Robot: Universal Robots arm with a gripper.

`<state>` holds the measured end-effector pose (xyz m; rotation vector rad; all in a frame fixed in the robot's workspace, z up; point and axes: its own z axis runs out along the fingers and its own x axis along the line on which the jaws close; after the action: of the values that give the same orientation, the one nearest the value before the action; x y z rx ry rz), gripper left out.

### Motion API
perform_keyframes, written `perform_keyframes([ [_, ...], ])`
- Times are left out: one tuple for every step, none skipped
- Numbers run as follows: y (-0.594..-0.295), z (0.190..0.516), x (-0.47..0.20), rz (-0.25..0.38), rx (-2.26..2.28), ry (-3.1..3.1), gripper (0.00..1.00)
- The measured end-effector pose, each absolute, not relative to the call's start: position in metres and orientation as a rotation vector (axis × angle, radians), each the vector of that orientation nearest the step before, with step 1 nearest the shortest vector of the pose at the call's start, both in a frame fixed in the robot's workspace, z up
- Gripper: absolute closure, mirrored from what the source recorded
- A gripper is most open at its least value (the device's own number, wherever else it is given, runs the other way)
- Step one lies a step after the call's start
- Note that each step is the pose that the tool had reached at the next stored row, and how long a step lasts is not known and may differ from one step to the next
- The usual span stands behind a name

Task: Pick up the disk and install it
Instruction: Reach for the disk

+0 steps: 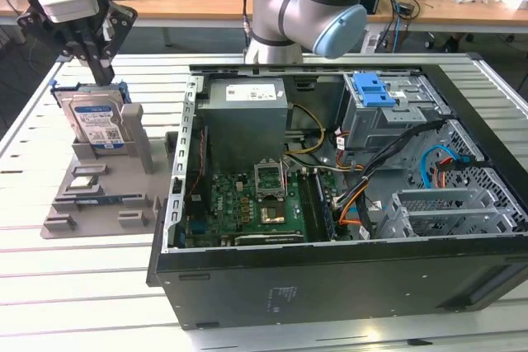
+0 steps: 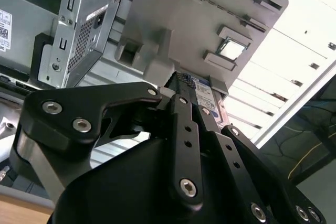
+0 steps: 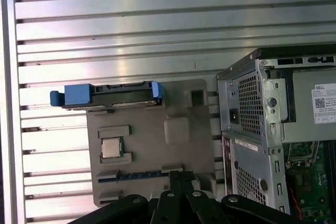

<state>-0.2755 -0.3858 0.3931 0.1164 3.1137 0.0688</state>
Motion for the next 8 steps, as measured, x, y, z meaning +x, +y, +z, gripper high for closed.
perform_keyframes([
  [-0.385, 0.393, -0.277, 0.069, 0.117, 3.114, 0.90],
  [-0.384, 0.393, -0.279, 0.069, 0.117, 3.114, 0.90],
  [-0.383, 0.393, -0.282, 0.069, 0.117, 3.114, 0.90],
  [-0.382, 0.393, -0.285, 0.069, 0.117, 3.114, 0.90],
  [-0.382, 0.393, -0.288, 0.069, 0.117, 3.114, 0.90],
  [-0.381, 0.393, -0.291, 0.069, 0.116, 3.114, 0.90],
  [-0.381, 0.393, -0.294, 0.069, 0.116, 3.114, 0.90],
  [-0.380, 0.393, -0.296, 0.069, 0.116, 3.114, 0.90],
])
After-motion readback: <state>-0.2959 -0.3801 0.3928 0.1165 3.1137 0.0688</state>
